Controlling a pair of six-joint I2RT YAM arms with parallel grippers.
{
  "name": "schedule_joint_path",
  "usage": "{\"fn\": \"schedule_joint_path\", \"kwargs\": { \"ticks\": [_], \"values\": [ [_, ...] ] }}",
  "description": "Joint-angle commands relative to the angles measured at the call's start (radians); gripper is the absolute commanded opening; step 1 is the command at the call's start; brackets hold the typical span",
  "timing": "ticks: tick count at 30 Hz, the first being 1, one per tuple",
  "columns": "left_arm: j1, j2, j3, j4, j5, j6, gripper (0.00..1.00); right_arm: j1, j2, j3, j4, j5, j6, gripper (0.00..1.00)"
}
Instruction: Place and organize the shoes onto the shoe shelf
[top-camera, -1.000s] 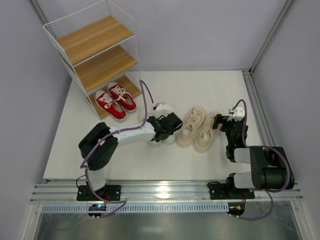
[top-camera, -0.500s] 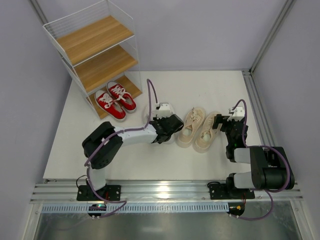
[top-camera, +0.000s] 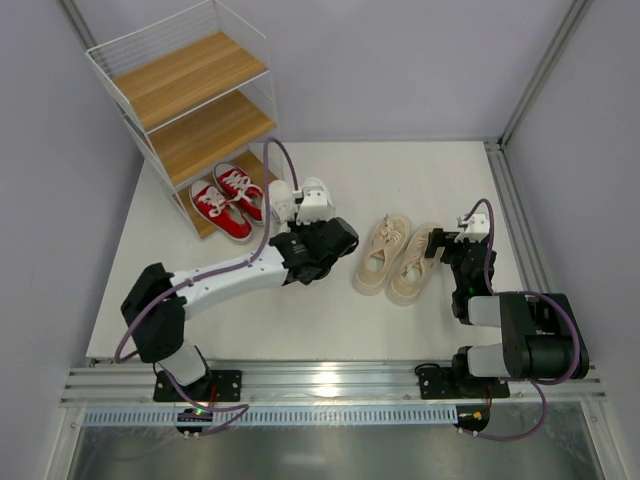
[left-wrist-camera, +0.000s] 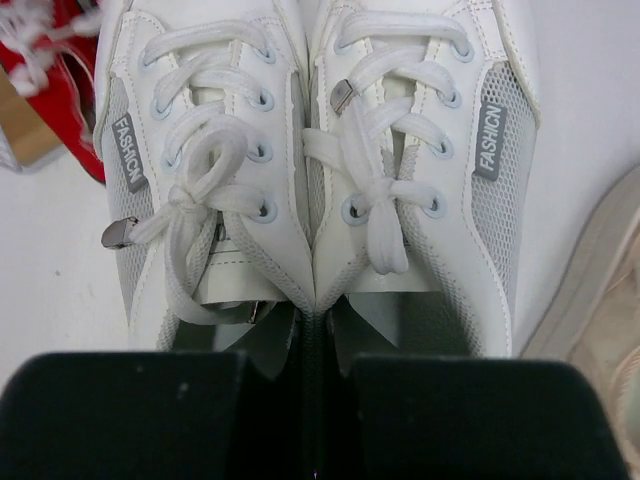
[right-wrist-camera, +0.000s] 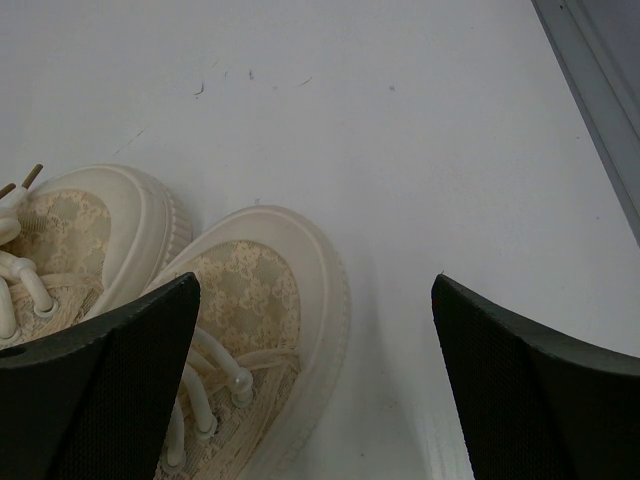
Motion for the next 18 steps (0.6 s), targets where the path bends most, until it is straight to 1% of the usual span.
{"fn": "schedule_joint_path", "kwargs": {
  "ticks": [1,2,5,6,8,10,13,16,18],
  "values": [
    [0.001,-0.133,0.116,0.105,-0.244,0.14,0.0,-0.002,0.002,0.02,0.081,-0.009,-0.006,0.97],
    [0.004,-0.142,0.136,0.13,-0.247,0.197,0.0,-0.002,0.002,0.02,0.081,-0.009,-0.006,0.97],
    [0.059,-0.167,0.18,0.136,-0.217,0.236,0.0,-0.002,0.002,0.021,0.081,-0.009,-0.006,0.97],
    [0.108,-0.173,0.203,0.134,-0.199,0.246,0.0,-0.002,0.002,0.021,0.081,-0.009,-0.006,0.98],
    [0.169,-0.168,0.231,0.125,-0.119,0.257,0.0,-0.002,0.002,0.021,0.081,-0.009,-0.006,0.97],
    [0.226,-0.148,0.282,0.081,-0.1,0.251,0.0,-0.002,0.002,0.02,0.081,-0.009,-0.006,0.97],
    [0.266,-0.122,0.343,0.023,-0.096,0.246,0.0,-0.002,0.002,0.021,0.081,-0.009,-0.006,0.97],
    [0.292,-0.125,0.346,0.036,-0.096,0.272,0.0,-0.002,0.002,0.021,0.081,-0.009,-0.006,0.97],
    [0.33,-0.127,0.348,0.067,-0.082,0.289,0.0,-0.002,0.002,0.021,0.081,-0.009,-0.006,0.97]
  ]
}}
